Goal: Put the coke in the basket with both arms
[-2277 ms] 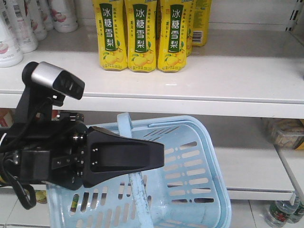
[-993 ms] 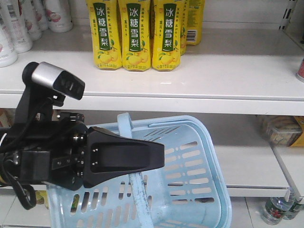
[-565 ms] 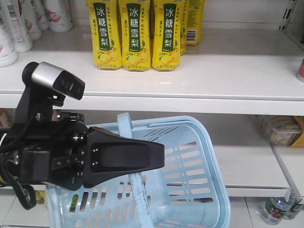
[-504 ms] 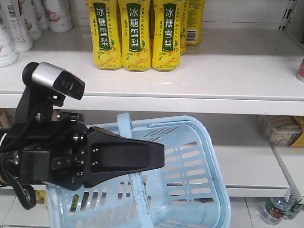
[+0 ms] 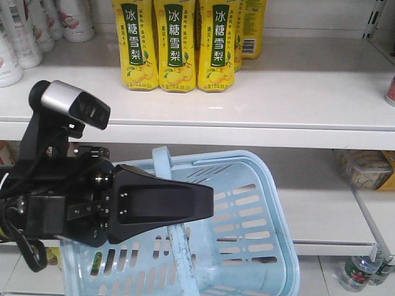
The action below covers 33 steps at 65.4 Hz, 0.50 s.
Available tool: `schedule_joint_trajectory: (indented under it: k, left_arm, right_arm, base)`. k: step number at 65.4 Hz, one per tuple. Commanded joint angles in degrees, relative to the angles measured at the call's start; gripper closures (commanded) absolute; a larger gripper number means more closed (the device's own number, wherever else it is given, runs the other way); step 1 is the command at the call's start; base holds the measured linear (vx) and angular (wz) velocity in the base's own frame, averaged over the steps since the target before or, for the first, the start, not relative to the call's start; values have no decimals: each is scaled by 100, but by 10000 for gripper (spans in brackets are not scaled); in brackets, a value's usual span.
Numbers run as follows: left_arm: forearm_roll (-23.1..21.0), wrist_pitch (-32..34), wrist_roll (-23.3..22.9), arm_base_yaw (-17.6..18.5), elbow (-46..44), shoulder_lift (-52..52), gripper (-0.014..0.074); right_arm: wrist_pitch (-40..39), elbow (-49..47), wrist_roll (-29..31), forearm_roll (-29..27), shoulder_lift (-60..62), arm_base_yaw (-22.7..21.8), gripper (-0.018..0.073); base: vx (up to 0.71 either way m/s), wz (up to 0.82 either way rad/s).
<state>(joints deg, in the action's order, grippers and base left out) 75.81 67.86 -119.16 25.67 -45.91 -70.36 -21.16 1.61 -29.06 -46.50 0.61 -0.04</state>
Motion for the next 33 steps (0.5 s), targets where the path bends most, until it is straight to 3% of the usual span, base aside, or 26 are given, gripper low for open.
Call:
schedule_joint_trajectory:
  k: [1,6,13,16,23,33]
  left_arm:
    - [-499,1119,13,24,-149,131,603]
    - [-499,1119,13,24,-149,131,603]
    - [-499,1119,13,24,-149,131,603]
    - [-499,1119,13,24,-149,131,603]
    - [-499,1119,13,24,-149,131,603]
    - [-499,1119,13,24,-149,131,603]
  right_arm:
    - [-731,51,-376,-527,106,-32,564]
    - [-843,-13,-412,5,106,-32,564]
    - [-477,-466,-454,1992,100,-32,564]
    - [-40,-888,-454,3147,70,-32,564]
    - [1185,-1855,-478,5049,-175,-32,563]
    - [2647,-3030,-399,6541,-813,-32,506]
  base:
    - [0,0]
    - [0,0]
    - [0,0]
    - [0,0]
    - [0,1]
    - [0,0]
